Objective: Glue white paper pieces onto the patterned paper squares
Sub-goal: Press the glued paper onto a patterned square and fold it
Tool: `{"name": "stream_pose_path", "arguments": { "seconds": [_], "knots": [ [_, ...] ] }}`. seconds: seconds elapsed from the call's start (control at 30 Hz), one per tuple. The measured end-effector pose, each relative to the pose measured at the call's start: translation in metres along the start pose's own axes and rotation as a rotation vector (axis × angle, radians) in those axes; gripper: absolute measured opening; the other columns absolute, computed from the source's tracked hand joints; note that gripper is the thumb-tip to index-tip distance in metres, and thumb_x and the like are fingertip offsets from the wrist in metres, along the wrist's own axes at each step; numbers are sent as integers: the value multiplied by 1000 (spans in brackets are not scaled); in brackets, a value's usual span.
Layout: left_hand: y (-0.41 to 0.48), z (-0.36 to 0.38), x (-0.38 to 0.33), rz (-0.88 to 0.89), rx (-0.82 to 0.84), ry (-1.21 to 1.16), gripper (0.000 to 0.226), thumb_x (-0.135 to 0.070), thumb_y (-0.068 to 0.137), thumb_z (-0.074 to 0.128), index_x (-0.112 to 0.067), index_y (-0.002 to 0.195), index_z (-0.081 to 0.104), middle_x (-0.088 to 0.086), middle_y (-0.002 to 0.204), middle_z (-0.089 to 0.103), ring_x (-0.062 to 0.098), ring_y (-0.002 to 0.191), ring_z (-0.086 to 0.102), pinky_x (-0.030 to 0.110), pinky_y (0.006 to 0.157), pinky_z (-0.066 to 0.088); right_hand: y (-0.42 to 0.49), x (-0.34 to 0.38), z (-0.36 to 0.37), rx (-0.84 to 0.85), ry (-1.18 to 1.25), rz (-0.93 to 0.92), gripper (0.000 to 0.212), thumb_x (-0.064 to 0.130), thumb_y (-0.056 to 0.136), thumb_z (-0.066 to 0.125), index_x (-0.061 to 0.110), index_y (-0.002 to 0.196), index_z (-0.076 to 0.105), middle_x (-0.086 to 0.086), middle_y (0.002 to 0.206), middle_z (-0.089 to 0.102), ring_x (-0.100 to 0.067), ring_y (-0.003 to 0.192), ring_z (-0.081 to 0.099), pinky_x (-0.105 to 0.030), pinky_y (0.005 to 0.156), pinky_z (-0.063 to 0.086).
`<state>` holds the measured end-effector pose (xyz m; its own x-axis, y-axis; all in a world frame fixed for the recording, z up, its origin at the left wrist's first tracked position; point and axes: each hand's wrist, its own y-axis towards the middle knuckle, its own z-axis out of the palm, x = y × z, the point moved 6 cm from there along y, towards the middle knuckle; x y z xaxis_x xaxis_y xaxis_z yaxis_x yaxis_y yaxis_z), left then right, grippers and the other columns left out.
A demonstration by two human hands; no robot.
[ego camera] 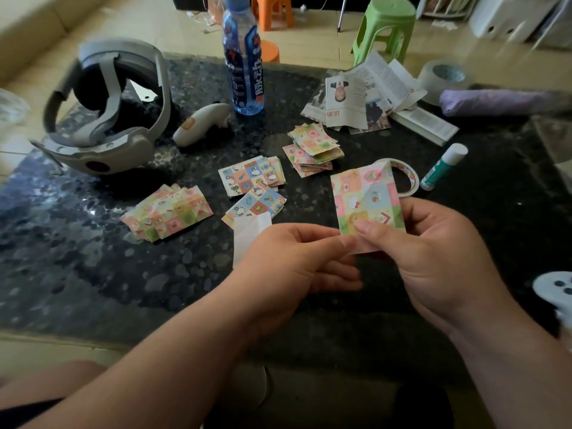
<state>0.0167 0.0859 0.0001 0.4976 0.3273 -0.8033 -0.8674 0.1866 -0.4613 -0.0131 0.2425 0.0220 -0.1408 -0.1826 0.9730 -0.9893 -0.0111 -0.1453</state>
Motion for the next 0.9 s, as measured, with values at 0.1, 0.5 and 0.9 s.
{"name": "stream_pose_path", "arguments": {
  "seconds": [0.1,0.5,0.9],
  "knots": [
    [-1,0,1,-29,13,45,15,-11,92,69,4,91,73,15,75,69,20,63,67,32,63,61,-1,2,2,-3,33,18,13,14,82,80,14,94,77,-2,92,80,-21,86,78,-55,85,61],
    [0,-1,-2,56,30,20,21,-14,89,69,6,92,69,19,82,69,21,68,65,31,67,60,-7,6,10,61,165,69,36,27,65,77,10,97,76,-10,96,80,-29,92,77,-56,92,58],
    [2,-5,-9,160,-45,15,14,-10,93,65,0,84,69,20,78,64,21,64,59,28,63,53,-8,8,13,91,297,121,32,20,70,73,1,95,73,-18,96,78,-32,89,77,-39,76,60]
  ]
}}
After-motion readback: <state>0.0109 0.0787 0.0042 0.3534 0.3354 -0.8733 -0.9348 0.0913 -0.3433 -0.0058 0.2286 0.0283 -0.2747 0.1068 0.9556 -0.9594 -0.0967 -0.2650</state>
